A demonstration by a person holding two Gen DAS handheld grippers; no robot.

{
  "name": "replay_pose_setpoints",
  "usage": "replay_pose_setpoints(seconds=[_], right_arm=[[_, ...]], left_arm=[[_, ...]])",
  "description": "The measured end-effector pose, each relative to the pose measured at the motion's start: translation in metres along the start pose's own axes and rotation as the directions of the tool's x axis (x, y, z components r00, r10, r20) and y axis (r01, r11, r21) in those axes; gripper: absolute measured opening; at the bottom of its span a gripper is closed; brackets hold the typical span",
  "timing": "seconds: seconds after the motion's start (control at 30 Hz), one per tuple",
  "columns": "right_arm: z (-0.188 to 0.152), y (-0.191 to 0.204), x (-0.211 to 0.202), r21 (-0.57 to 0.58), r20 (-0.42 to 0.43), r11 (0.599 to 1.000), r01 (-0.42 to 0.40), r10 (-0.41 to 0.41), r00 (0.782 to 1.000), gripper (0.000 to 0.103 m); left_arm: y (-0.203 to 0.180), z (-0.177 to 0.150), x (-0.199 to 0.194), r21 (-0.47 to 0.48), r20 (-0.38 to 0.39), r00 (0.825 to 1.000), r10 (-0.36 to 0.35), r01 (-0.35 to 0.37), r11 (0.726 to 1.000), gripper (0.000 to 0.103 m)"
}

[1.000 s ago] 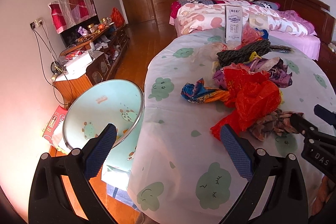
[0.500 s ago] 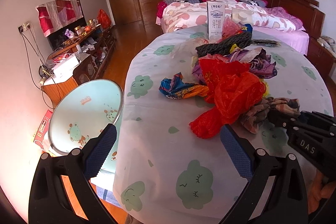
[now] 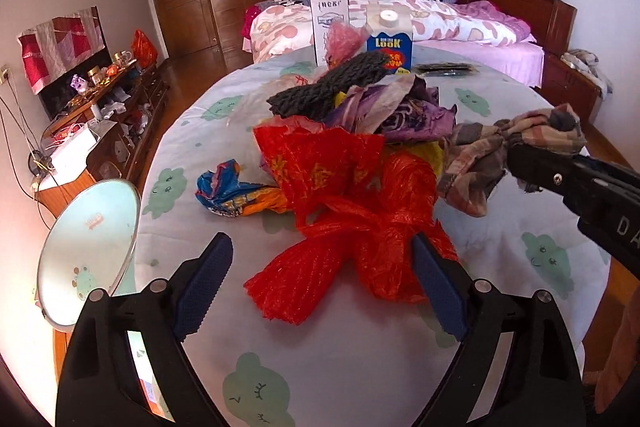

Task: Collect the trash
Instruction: 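Grasp and lift the red plastic bag with the left gripper while the right grasps the checkered cloth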

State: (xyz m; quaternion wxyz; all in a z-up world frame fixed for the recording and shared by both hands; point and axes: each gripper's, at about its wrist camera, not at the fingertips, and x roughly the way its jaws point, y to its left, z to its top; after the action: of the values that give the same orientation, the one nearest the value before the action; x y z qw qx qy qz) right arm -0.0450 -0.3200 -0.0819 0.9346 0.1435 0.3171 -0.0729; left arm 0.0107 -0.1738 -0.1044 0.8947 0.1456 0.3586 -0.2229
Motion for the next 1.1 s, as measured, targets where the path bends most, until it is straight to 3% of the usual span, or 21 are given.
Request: replay_pose_setpoints(seconds=[0.07, 0.13, 0.2, 0.6, 0.67, 0.7, 0.73, 0.87, 0.9, 1.0, 1.1], right_arm=[[0.001, 0.0, -0.001, -0.002, 0.013, 1.0, 0.021, -0.021, 1.0, 0.018], [0.001, -0.002, -0.001, 0.006, 0.014, 1.0, 0.021, -0.021, 1.0, 0.018], [0.002, -0.004, -0.002, 0.017, 0.016, 1.0, 0.023, -0.024, 1.0, 0.018], [0.001, -0.001, -0.011, 0.016, 0.048, 1.0, 0.009, -0.009, 0.999, 0.018], [0.001, -0.001, -0.011, 0.02, 0.049, 1.0, 0.011, -0.012, 0.999, 0.018], [0.001, -0.001, -0.012, 0.023, 0.049, 1.0, 0.012, -0.013, 0.999, 0.018], [0.001, -0.001, -0.012, 0.025, 0.049, 1.0, 0.011, -0.012, 0.999, 0.018], [0.002, -0.002, -0.013, 0.03, 0.052, 0.999, 0.014, -0.016, 0.999, 0.018], [0.003, -0.003, -0.013, 0.033, 0.052, 0.999, 0.017, -0.019, 0.998, 0.018], [0.004, -0.006, -0.014, 0.047, 0.056, 0.998, 0.031, -0.033, 0.998, 0.018], [0.005, -0.011, -0.014, 0.065, 0.057, 0.997, 0.042, -0.046, 0.997, 0.018]], left_arm=[[0.004, -0.005, 0.007, -0.022, -0.032, 0.999, -0.037, 0.037, 0.999, 0.075], [0.011, -0.008, 0.012, -0.056, -0.053, 0.994, -0.097, 0.094, 0.994, 0.048], [0.014, -0.009, 0.01, -0.057, -0.048, 0.992, -0.114, 0.111, 0.992, 0.037], [0.037, -0.012, -0.025, -0.093, 0.042, 0.989, -0.145, 0.148, 0.985, 0.036], [0.039, -0.011, -0.028, -0.096, 0.054, 0.987, -0.153, 0.158, 0.983, 0.045], [0.039, -0.01, -0.029, -0.095, 0.06, 0.988, -0.141, 0.146, 0.985, 0.061], [0.04, -0.011, -0.03, -0.097, 0.062, 0.991, -0.123, 0.128, 0.987, 0.069], [0.042, -0.016, -0.021, -0.088, 0.016, 0.996, -0.085, 0.086, 0.992, 0.066], [0.043, -0.018, -0.019, -0.093, 0.001, 0.997, -0.073, 0.073, 0.993, 0.062], [0.045, -0.017, -0.027, -0.09, 0.03, 0.999, -0.042, 0.044, 0.995, 0.061], [0.031, -0.008, -0.037, -0.031, 0.068, 0.994, -0.085, 0.088, 0.996, 0.061]])
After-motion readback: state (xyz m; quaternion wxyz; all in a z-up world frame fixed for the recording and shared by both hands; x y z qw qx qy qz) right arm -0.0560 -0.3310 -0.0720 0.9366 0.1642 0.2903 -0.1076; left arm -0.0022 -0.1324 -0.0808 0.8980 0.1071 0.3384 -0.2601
